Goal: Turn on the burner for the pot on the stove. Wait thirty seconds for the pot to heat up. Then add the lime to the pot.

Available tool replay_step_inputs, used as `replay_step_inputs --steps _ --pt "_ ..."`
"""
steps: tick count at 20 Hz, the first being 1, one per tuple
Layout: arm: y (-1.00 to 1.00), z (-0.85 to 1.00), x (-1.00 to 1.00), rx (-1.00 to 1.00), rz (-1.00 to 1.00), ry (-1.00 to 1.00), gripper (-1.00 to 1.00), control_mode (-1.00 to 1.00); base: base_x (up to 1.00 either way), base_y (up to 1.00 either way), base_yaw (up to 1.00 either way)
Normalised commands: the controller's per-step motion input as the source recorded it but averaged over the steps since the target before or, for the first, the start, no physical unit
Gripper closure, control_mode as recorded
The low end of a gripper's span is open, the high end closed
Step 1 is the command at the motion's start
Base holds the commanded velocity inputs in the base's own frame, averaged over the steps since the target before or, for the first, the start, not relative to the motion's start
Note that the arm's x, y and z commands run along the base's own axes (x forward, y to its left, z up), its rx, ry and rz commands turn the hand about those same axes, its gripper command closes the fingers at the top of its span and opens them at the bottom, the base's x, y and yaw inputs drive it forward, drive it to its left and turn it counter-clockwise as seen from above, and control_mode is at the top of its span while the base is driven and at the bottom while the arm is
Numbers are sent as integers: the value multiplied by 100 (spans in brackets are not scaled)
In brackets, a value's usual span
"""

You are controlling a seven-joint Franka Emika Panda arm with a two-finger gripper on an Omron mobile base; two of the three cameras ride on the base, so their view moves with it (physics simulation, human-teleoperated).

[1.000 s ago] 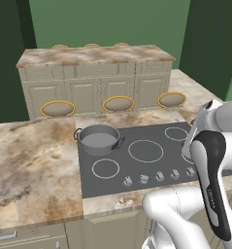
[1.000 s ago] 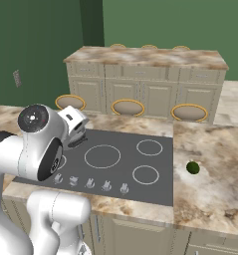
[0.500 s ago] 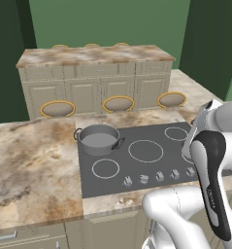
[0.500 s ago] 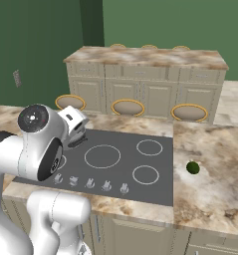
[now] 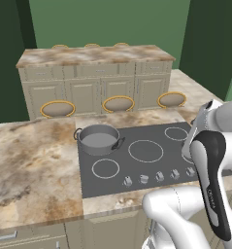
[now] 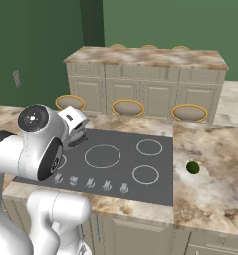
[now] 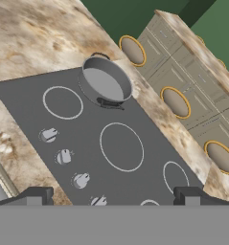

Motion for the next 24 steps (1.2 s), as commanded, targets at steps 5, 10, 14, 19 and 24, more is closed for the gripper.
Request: replay_step_inputs --steps 5,10,14,19,24 --pt "0 0 0 0 0 0 -100 -100 0 0 0" --pt "0 0 0 0 0 0 -100 -100 0 0 0" --pt "0 0 0 0 0 0 -100 -100 0 0 0" --pt "0 0 0 0 0 0 -100 -100 0 0 0" --pt "0 0 0 0 0 0 -100 -100 0 0 0"
